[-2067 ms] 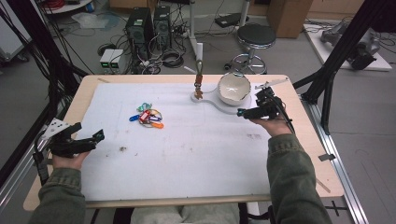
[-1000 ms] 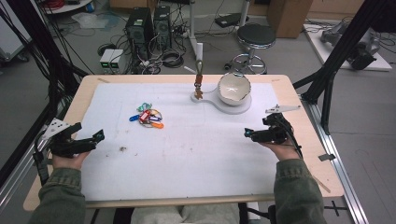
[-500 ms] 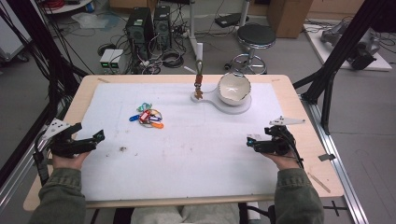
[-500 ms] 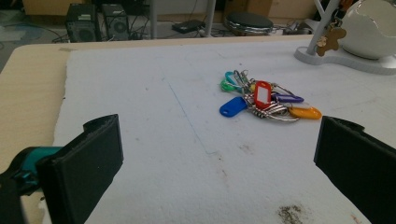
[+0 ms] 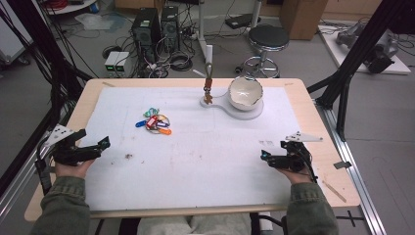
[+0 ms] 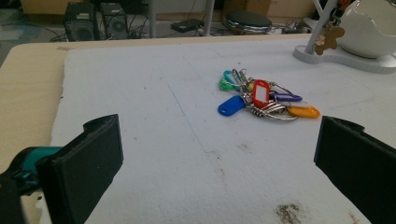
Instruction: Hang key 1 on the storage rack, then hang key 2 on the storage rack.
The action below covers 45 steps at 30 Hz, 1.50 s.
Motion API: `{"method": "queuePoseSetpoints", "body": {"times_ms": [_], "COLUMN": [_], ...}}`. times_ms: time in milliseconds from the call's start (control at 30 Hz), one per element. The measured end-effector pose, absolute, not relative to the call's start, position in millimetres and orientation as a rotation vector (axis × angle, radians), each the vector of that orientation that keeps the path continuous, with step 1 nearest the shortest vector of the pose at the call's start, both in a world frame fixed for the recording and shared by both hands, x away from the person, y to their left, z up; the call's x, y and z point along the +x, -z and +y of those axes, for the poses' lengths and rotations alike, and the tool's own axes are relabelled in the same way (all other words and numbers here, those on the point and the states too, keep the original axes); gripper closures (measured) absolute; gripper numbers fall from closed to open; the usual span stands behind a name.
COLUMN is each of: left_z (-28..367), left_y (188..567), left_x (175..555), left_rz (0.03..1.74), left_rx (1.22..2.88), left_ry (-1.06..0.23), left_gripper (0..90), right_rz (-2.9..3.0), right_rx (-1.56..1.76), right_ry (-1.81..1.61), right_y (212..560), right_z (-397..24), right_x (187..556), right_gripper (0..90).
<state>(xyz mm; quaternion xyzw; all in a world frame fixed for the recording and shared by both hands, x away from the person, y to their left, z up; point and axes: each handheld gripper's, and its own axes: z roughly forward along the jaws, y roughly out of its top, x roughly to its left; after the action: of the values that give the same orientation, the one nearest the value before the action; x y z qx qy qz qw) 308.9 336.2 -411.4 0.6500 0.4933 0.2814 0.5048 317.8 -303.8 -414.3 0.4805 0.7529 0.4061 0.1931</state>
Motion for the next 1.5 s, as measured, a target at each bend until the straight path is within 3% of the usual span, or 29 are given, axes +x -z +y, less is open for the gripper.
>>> {"method": "queuePoseSetpoints", "body": {"times_ms": [333,400,833,1500], "left_z": [335,334,321,300], "left_y": [411,411,400,393], "left_x": [315,316,327,374], "left_rz": [1.183,1.187,1.167,1.186], "left_rx": [1.587,1.59,1.637,1.786], "left_ry": [-0.678,-0.67,-0.612,-0.554], "left_gripper": [1.8,1.8,1.7,1.8], "right_rz": [2.077,2.065,2.069,2.03], "right_rx": [1.293,1.292,1.294,1.343], "right_ry": [-1.11,-1.112,-1.121,-1.115], "right_y": [414,413,414,415], "right_z": [-299,-299,-301,-303], "right_x": [313,311,309,310], "right_gripper": [9.9,3.5,1.9,0.8]}}
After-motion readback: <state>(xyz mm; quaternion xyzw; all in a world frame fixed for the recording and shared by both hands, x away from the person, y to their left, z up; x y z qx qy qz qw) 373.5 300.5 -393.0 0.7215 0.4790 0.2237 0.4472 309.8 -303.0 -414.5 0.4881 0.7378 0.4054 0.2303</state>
